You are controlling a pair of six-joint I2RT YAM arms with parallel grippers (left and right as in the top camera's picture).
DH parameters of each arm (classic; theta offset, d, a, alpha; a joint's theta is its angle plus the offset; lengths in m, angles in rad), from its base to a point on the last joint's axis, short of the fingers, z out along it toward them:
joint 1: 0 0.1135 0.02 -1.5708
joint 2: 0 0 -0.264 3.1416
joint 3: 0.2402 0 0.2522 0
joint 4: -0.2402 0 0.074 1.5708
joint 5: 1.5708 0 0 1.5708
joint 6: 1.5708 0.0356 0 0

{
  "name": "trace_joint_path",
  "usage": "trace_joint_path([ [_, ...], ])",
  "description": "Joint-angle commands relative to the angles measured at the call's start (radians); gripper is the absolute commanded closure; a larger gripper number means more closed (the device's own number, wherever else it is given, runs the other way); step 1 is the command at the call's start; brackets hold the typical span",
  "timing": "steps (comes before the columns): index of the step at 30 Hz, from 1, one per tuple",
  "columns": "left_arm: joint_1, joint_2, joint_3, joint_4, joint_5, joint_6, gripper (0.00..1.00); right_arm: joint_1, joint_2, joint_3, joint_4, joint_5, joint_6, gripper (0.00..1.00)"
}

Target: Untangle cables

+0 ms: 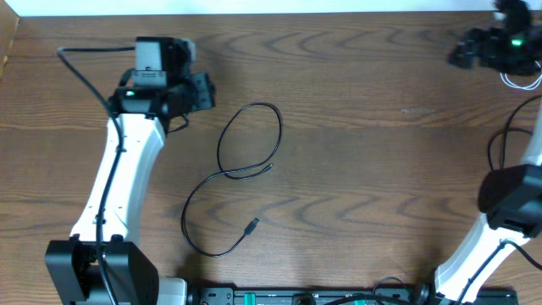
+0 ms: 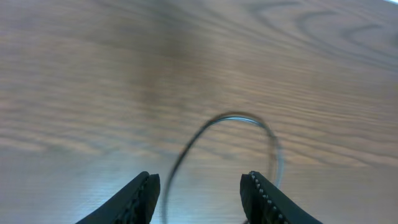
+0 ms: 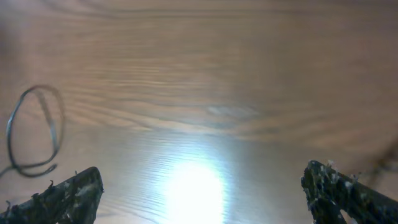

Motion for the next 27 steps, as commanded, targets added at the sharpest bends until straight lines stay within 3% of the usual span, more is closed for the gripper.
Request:
trace_joint_path([
  [1, 0.060, -0.043, 0.017, -0.037, -0.023, 0.016, 0.53, 0.139, -0.036, -0.028, 0.035, -0.021, -0.026, 0.01],
  [9, 0.136, -0.049, 0.017, -0.121, -0.035, 0.016, 0.53, 0.399, -0.031, -0.197, 0.186, -0.033, -0.014, 0.05],
  [17, 0.153, -0.048, 0.016, -0.161, -0.098, 0.016, 0.53, 0.667, -0.031, -0.391, 0.378, -0.003, 0.205, 0.09],
  [22, 0.159, -0.048, 0.016, -0.180, -0.184, -0.034, 0.53, 0.803, -0.030, -0.499, 0.497, 0.076, 0.261, 0.10],
  [27, 0.183, -0.048, 0.014, -0.188, -0.202, -0.050, 0.53, 0.880, -0.028, -0.570, 0.579, 0.137, 0.260, 0.22],
])
